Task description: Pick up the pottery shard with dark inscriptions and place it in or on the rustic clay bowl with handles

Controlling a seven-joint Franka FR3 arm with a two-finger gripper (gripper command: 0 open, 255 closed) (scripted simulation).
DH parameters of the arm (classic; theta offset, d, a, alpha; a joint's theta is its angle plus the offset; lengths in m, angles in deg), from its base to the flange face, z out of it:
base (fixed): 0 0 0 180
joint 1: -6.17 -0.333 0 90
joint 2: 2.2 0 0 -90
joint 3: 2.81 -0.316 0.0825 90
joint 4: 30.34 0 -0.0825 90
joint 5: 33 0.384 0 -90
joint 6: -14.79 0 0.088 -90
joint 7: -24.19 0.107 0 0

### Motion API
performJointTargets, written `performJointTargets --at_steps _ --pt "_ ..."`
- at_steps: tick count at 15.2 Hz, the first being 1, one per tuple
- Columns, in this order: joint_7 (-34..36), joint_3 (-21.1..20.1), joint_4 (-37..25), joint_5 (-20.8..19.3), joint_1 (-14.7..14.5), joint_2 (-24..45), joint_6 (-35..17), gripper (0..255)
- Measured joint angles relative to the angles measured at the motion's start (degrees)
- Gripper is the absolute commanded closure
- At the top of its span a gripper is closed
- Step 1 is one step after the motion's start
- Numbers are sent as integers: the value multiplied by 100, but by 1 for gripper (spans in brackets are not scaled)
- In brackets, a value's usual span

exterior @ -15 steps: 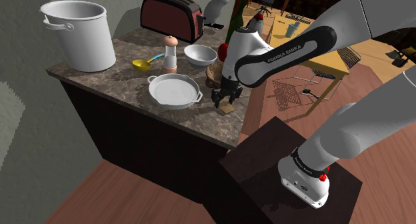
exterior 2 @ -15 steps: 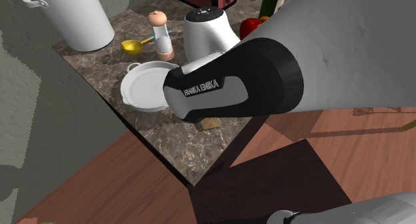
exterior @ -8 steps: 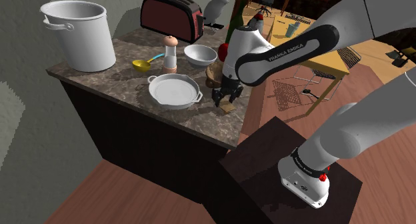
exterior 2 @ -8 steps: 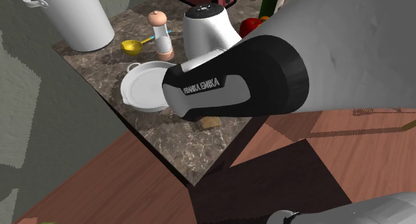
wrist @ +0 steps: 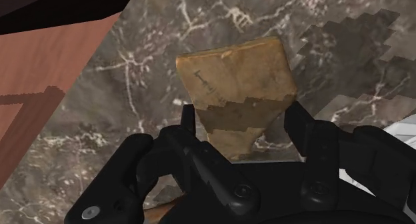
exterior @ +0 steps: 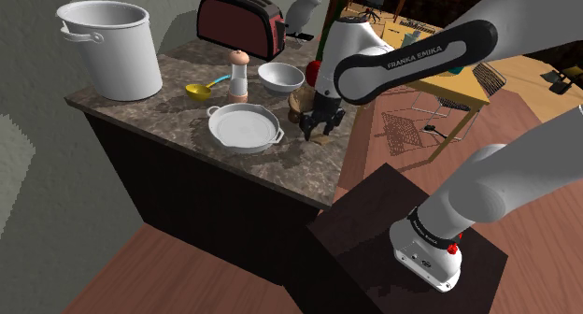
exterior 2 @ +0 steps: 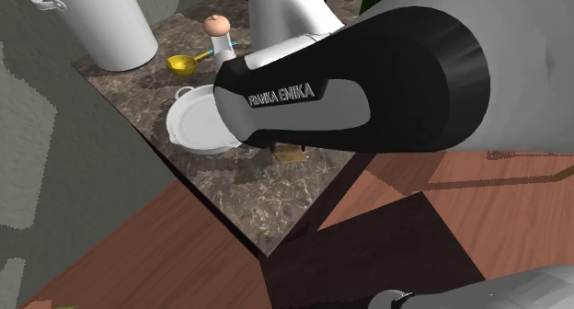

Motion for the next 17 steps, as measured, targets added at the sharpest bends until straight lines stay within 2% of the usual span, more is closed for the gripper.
performJointTargets --at_steps 17 --pt "-84 128 -783 70 -34 -688 1463 255"
